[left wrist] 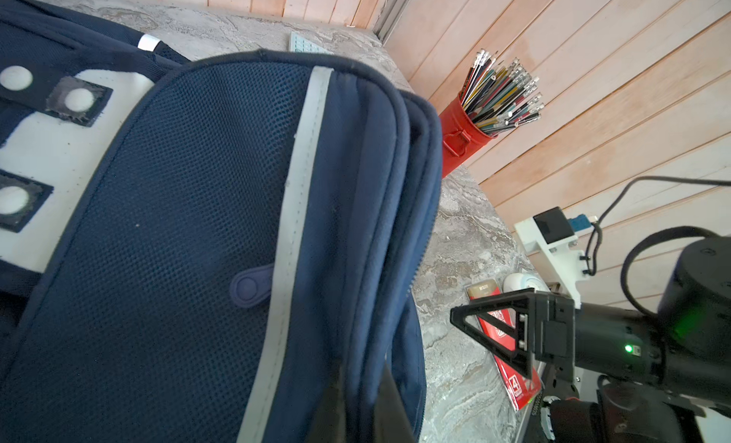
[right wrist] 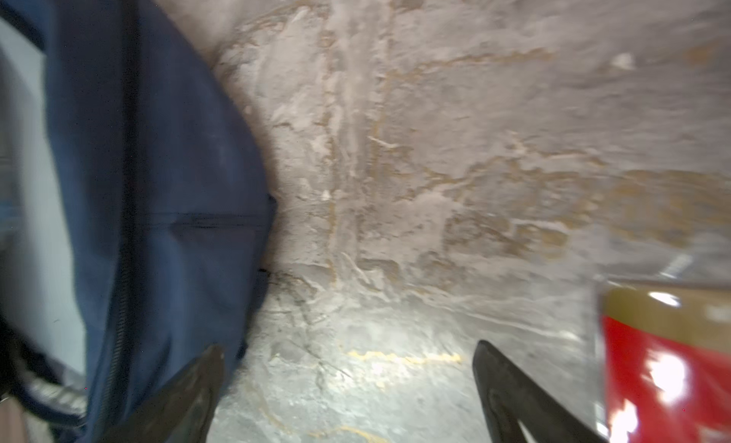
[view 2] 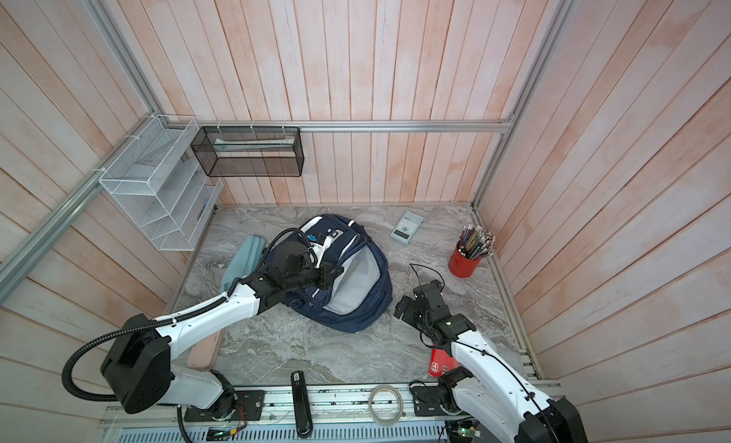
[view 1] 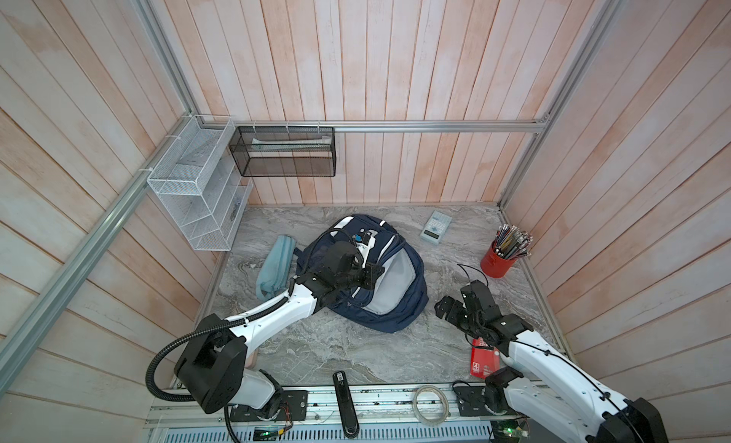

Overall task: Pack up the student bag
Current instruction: 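Move the right gripper to the red M&G pen pack and grasp it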

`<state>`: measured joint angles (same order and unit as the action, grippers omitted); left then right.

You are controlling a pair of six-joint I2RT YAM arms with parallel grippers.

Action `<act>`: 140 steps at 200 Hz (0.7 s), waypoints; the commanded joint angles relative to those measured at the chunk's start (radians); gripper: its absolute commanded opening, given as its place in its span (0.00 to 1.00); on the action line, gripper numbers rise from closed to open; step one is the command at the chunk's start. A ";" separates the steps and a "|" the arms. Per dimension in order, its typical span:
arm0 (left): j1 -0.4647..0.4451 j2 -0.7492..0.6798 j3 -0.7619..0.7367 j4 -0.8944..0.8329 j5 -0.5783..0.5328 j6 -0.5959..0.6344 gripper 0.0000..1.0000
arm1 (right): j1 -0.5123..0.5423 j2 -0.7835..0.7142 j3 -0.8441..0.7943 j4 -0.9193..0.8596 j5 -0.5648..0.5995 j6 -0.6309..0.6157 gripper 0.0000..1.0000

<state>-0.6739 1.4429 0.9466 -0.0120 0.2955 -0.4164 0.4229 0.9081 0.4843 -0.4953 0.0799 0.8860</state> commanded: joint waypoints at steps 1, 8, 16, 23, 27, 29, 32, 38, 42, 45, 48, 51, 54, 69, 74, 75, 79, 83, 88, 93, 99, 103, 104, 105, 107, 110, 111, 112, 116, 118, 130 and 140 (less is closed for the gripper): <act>-0.016 -0.015 -0.013 0.076 0.065 -0.011 0.00 | -0.007 0.043 0.064 -0.259 0.200 0.083 0.98; -0.016 -0.015 -0.013 0.076 0.068 -0.010 0.00 | -0.009 0.058 0.071 -0.283 0.218 0.100 0.98; -0.016 -0.015 -0.011 0.074 0.070 -0.009 0.00 | -0.010 0.072 0.075 -0.301 0.235 0.138 0.98; -0.016 -0.015 -0.012 0.073 0.071 -0.007 0.00 | -0.013 0.079 0.079 -0.311 0.246 0.158 0.98; -0.016 -0.017 -0.011 0.073 0.072 -0.007 0.00 | -0.013 0.084 0.079 -0.309 0.251 0.161 0.98; -0.017 -0.017 -0.013 0.074 0.072 -0.007 0.00 | -0.015 0.085 0.080 -0.310 0.253 0.165 0.98; -0.017 -0.018 -0.014 0.074 0.071 -0.006 0.00 | -0.016 0.085 0.081 -0.314 0.261 0.169 0.98; -0.016 -0.019 -0.016 0.078 0.073 -0.006 0.00 | -0.021 0.088 0.083 -0.321 0.275 0.182 0.98; -0.015 -0.021 -0.019 0.079 0.072 -0.006 0.00 | -0.029 0.088 0.082 -0.324 0.279 0.185 0.98; -0.016 -0.023 -0.021 0.082 0.071 -0.008 0.00 | -0.035 0.089 0.081 -0.321 0.276 0.184 0.98; -0.016 -0.023 -0.022 0.083 0.072 -0.007 0.00 | -0.043 0.088 0.079 -0.318 0.275 0.181 0.98; -0.016 -0.023 -0.022 0.084 0.071 -0.007 0.00 | -0.051 0.087 0.078 -0.319 0.274 0.180 0.98; -0.016 -0.024 -0.023 0.085 0.070 -0.006 0.00 | -0.059 0.086 0.077 -0.318 0.274 0.180 0.98; -0.016 -0.021 -0.024 0.089 0.069 -0.005 0.00 | -0.106 0.079 0.060 -0.301 0.254 0.153 0.98; -0.015 -0.020 -0.026 0.092 0.071 -0.007 0.00 | -0.127 0.076 0.052 -0.295 0.248 0.143 0.98; -0.016 -0.020 -0.026 0.092 0.072 -0.008 0.00 | -0.131 0.075 0.050 -0.293 0.247 0.142 0.98; -0.015 -0.019 -0.026 0.095 0.075 -0.007 0.00 | -0.146 0.074 0.044 -0.285 0.241 0.129 0.98; -0.016 -0.017 -0.027 0.100 0.078 -0.008 0.00 | -0.160 0.072 0.037 -0.278 0.237 0.124 0.98; -0.016 -0.015 -0.028 0.103 0.082 -0.011 0.00 | -0.177 0.069 0.035 -0.267 0.233 0.117 0.98; -0.016 -0.013 -0.029 0.106 0.085 -0.011 0.00 | -0.189 0.069 0.032 -0.258 0.227 0.109 0.98; -0.016 -0.010 -0.029 0.108 0.088 -0.013 0.00 | -0.204 0.070 0.030 -0.249 0.223 0.108 0.98; -0.017 -0.008 -0.029 0.109 0.090 -0.012 0.00 | -0.213 0.071 0.027 -0.246 0.220 0.109 0.98; -0.016 -0.007 -0.029 0.109 0.090 -0.012 0.00 | -0.217 0.071 0.026 -0.244 0.219 0.110 0.98; -0.016 -0.006 -0.029 0.109 0.090 -0.012 0.00 | -0.220 0.072 0.026 -0.242 0.217 0.108 0.98; -0.015 -0.006 -0.028 0.109 0.092 -0.012 0.00 | -0.226 0.072 0.025 -0.235 0.212 0.106 0.98; -0.016 -0.006 -0.028 0.108 0.093 -0.012 0.00 | -0.237 0.073 0.020 -0.228 0.203 0.099 0.98; -0.016 -0.006 -0.028 0.108 0.094 -0.012 0.00 | -0.239 0.073 0.019 -0.226 0.198 0.097 0.98; -0.016 -0.006 -0.028 0.108 0.094 -0.012 0.00 | -0.243 0.074 0.017 -0.223 0.195 0.095 0.98; -0.015 -0.004 -0.028 0.107 0.094 -0.010 0.00 | -0.253 0.078 0.011 -0.214 0.182 0.091 0.98; -0.016 -0.003 -0.028 0.107 0.093 -0.010 0.00 | -0.258 0.078 0.009 -0.210 0.177 0.090 0.98; -0.016 -0.003 -0.028 0.104 0.090 -0.008 0.00 | -0.262 0.094 -0.007 -0.188 0.157 0.082 0.98; -0.015 -0.003 -0.030 0.104 0.088 -0.006 0.00 | -0.262 0.106 -0.013 -0.177 0.144 0.077 0.98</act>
<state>-0.6735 1.4429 0.9249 0.0238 0.3103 -0.4160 0.1684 0.9901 0.4984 -0.7086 0.2680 0.9924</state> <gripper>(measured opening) 0.094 0.980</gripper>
